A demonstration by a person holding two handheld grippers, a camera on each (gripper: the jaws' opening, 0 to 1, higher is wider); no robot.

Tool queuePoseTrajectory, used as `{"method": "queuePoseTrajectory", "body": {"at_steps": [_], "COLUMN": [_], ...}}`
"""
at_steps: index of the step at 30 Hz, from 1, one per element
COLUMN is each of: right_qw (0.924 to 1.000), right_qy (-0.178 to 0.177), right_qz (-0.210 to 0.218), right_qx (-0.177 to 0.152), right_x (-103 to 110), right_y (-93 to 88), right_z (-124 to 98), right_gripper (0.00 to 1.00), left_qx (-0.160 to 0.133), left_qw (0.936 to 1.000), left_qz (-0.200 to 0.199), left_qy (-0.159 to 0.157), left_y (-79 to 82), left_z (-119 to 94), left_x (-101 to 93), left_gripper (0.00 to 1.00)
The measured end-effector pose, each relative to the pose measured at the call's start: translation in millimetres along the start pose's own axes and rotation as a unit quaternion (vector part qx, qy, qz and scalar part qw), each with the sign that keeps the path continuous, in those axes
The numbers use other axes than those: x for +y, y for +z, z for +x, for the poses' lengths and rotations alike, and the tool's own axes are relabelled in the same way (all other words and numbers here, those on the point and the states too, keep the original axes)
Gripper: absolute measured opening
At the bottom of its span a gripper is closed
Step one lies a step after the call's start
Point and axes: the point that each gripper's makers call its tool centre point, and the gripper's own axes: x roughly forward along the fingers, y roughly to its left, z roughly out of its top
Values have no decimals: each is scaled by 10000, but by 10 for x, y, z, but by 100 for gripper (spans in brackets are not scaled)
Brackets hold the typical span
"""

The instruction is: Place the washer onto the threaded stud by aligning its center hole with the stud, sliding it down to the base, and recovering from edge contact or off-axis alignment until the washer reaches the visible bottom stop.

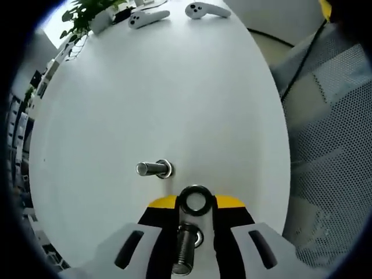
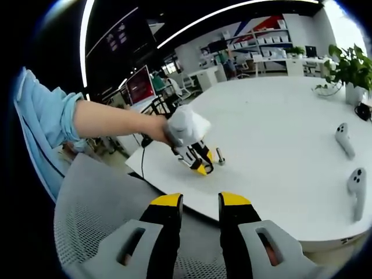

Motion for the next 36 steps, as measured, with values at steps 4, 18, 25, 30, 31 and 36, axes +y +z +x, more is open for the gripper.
{"method": "queuePoseTrajectory", "body": {"at_steps": [4, 18, 25, 30, 31, 36], "right_qw": [10000, 10000, 10000, 10000, 10000, 10000], "right_qy": [5, 7, 5, 4, 3, 0], "right_qz": [-4, -13, -8, -12, -9, -9], "right_qx": [18, 67, 66, 60, 57, 58], "right_x": [2, 4, 4, 4, 3, 5], "right_y": [-5, -16, -17, -14, -14, -16], "right_z": [2, 4, 3, 3, 3, 1], "right_gripper": [27, 27, 27, 27, 27, 27], "left_qx": [-47, -169, -315, -199, -45, 194], "left_qw": [9999, 9996, 9986, 9992, 9998, 9992], "left_qz": [11, 38, -153, -110, 19, 206], "left_qy": [95, 204, 384, 314, 208, 292], "left_y": [1, 35, 46, 0, -42, -78], "left_z": [-15, -232, -279, -226, -193, -101], "left_x": [20, 101, 255, 285, 253, 249], "left_gripper": [19, 0, 0, 9, 14, 18]}}
